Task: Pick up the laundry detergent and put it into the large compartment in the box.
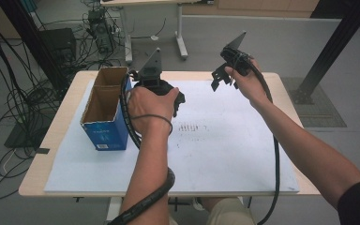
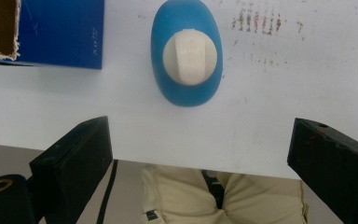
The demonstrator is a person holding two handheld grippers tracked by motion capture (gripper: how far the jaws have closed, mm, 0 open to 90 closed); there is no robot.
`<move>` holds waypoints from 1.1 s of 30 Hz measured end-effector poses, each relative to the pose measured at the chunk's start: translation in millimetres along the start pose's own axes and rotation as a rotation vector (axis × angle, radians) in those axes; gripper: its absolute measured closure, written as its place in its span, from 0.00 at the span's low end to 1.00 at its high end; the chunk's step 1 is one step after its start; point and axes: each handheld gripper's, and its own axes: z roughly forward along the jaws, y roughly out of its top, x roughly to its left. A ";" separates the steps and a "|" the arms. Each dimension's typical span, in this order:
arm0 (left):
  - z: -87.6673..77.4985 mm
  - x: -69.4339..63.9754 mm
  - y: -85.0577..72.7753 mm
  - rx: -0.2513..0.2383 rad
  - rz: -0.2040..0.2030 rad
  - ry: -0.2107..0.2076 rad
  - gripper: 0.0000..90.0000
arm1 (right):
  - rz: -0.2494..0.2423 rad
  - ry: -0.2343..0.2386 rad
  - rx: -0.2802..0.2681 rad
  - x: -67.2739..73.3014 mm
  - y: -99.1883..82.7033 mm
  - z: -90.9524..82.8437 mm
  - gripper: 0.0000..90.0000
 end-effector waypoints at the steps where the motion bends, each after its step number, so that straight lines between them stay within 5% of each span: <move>1: -0.2 0.0 1.1 0.002 0.002 0.000 0.08 | -0.006 0.000 -0.004 0.2 -0.8 0.0 0.08; 33: 11.9 -11.0 46.7 0.002 0.020 0.023 0.06 | 0.002 -0.005 -0.009 -3.2 -3.3 -7.8 0.08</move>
